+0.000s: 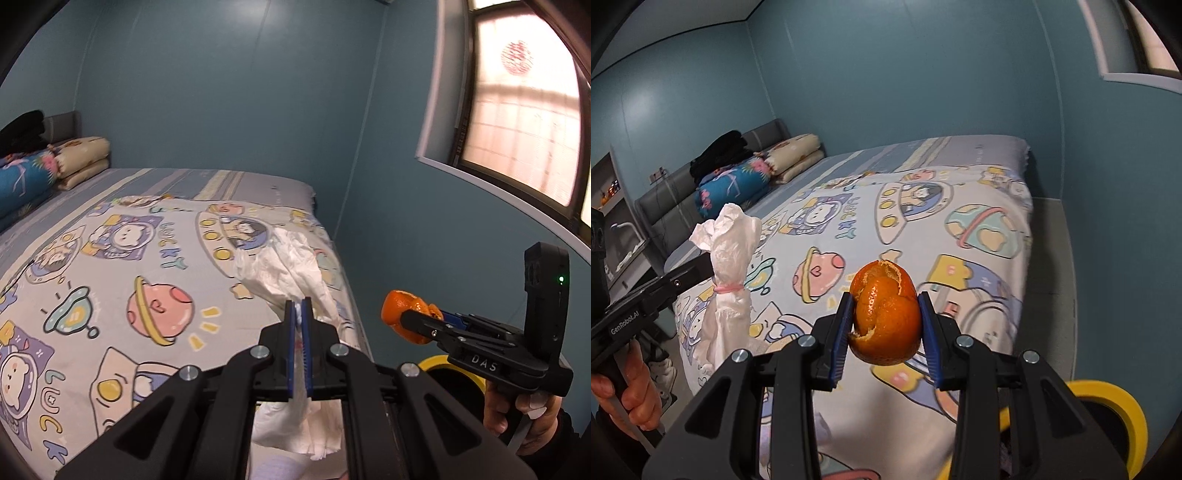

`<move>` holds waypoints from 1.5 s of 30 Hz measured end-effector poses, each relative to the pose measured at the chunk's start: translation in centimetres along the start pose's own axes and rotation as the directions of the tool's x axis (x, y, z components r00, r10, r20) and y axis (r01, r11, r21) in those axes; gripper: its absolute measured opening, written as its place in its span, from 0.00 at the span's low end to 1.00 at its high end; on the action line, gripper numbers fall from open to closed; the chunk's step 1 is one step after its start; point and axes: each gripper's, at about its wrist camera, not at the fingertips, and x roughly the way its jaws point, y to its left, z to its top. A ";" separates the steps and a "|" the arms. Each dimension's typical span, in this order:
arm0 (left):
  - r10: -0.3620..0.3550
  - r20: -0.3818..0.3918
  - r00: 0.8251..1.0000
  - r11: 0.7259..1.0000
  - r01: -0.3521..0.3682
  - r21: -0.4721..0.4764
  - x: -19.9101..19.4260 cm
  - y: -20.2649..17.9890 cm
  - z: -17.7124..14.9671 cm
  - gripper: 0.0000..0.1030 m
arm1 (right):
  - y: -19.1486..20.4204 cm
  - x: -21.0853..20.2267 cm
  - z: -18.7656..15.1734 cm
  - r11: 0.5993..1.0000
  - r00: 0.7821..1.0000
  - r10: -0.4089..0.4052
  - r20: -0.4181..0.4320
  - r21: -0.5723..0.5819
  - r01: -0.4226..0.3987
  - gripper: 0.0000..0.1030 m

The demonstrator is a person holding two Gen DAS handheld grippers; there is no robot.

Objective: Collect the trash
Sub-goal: 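Carry the orange peel and white tissues over the yellow bin with both tools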

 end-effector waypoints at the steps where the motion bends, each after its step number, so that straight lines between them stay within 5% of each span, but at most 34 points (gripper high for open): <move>1: -0.007 0.000 1.000 1.000 0.007 0.005 0.0 -0.5 0.0 0.03 | -0.3 -0.4 -0.2 1.000 1.000 -0.008 0.003 0.003 0.008 0.32; 21: -0.182 -0.079 0.980 0.975 0.190 0.115 3.6 -12.2 -3.2 0.03 | -9.9 -8.5 -5.7 0.964 0.978 -0.206 0.019 0.176 0.200 0.32; 45: -0.257 -0.252 0.933 0.939 0.302 0.163 9.1 -18.1 -8.7 0.03 | -15.5 -8.4 -10.5 0.912 0.960 -0.268 -0.078 0.301 0.279 0.33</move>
